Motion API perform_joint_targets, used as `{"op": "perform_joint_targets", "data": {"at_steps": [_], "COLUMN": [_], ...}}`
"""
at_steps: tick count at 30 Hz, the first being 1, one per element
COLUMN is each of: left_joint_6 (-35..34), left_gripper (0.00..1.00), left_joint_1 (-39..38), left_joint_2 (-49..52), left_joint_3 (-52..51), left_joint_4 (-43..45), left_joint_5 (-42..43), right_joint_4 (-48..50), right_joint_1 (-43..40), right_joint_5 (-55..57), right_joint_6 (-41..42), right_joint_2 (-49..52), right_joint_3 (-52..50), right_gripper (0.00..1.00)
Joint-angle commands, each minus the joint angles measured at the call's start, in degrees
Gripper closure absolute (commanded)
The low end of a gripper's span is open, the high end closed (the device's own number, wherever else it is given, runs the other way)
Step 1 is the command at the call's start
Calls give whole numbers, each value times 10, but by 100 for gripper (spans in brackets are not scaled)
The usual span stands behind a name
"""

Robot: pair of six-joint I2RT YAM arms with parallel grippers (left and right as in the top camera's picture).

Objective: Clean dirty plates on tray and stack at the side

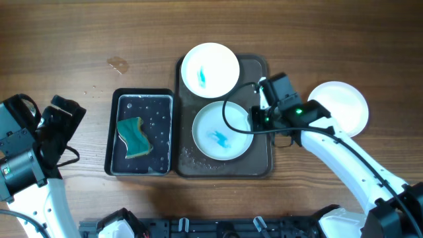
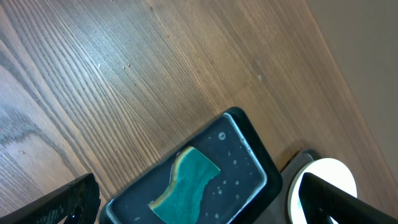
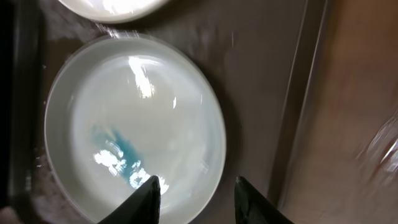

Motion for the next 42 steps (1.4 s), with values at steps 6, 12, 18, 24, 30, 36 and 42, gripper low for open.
{"op": "perform_joint_targets", "data": {"at_steps": [6, 12, 18, 24, 30, 36, 42], "left_joint_6": [3, 3, 3, 3, 3, 3, 76], "left_gripper": [0, 0, 0, 0, 0, 0, 0], "left_joint_1": [3, 3, 3, 3, 3, 2, -48], "left_joint_2": [-3, -3, -3, -3, -3, -3, 14], "left_joint_3": [10, 10, 10, 10, 10, 10, 10], "left_joint_4": [2, 2, 2, 2, 2, -15, -38], "left_joint_5": [5, 5, 5, 5, 35, 177, 183], "right_joint_4": [139, 162, 178, 199, 114, -78, 4], "right_joint_1": [-7, -7, -7, -10, -42, -44, -29], "right_joint_5": [-18, -57, -60, -23, -5, -22, -26], "right_joint_6": [-242, -269, -268, -180, 13, 266, 384], "right_joint_2": [103, 156, 200, 209, 97, 23, 28], "right_joint_3": [13, 13, 13, 16, 20, 15, -87], "right_gripper": [61, 61, 67, 94, 96, 96, 96]}}
